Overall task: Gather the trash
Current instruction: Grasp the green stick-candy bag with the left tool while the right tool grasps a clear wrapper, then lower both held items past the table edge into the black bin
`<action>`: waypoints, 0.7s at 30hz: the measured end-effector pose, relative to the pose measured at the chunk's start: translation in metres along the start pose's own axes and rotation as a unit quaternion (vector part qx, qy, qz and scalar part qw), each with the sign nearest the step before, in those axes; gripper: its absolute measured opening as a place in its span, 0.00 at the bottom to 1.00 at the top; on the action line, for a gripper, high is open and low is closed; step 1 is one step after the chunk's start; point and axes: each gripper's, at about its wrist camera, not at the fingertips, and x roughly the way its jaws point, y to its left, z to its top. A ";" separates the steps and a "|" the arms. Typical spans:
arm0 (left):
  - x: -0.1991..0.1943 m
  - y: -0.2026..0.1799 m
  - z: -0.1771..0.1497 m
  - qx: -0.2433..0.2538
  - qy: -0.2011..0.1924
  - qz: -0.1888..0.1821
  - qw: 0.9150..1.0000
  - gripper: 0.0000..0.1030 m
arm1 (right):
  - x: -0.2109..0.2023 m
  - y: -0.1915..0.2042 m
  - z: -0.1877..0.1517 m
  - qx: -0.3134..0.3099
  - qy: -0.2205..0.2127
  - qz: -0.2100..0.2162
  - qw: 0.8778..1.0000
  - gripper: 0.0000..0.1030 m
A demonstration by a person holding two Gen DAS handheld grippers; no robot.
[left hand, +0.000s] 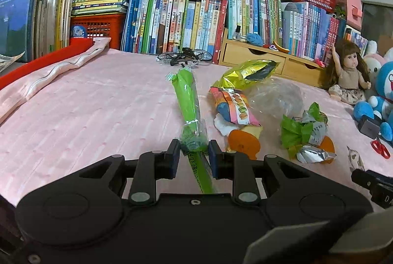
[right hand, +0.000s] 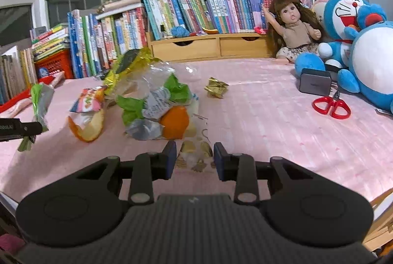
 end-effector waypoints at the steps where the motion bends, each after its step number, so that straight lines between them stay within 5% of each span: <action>1: -0.004 0.000 -0.001 0.002 -0.001 0.000 1.000 0.23 | -0.003 0.001 0.000 0.000 -0.001 0.005 1.000 0.37; 21: -0.088 0.015 -0.026 -0.002 -0.001 -0.053 0.999 0.22 | -0.050 0.019 -0.017 -0.005 0.026 0.073 0.997 0.37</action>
